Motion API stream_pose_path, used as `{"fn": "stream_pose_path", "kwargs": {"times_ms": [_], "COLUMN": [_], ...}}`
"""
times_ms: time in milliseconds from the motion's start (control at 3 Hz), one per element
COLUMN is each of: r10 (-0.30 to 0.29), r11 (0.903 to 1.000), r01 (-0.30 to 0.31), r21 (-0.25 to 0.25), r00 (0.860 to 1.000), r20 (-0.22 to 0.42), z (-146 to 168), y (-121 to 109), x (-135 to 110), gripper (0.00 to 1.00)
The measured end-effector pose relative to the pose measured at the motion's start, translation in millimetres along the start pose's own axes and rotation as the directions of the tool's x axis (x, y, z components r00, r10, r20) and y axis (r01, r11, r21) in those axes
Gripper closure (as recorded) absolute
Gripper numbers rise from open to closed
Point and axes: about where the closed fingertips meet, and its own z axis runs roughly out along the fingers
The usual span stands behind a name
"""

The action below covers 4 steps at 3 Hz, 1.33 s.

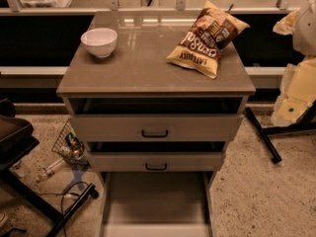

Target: Place brown chip bag into bottom drawer

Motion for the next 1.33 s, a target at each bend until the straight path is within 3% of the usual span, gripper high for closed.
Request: {"fn": "stream_pose_path", "kwargs": {"times_ms": [333,667,1000,1333], "r10": [0.000,-0.181,-0.373,-0.501], "r11": [1.0000,0.9814,0.9242,0.8639], "r01": [0.000,0.175,0.352,0.469], "r21": [0.000,0.078,0.149,0.183], "r00": [1.000,0.981,0.915,0.839], "r20": [0.000,0.074,0.153,0.214], "z": [0.0,13.6,32.0,54.7], "y": [0.0,-18.7,-45.5,-73.7], "x": [0.0,-55.3,-116.8,-174.5], "gripper": [0.00,0.00,0.00,0.00]}}
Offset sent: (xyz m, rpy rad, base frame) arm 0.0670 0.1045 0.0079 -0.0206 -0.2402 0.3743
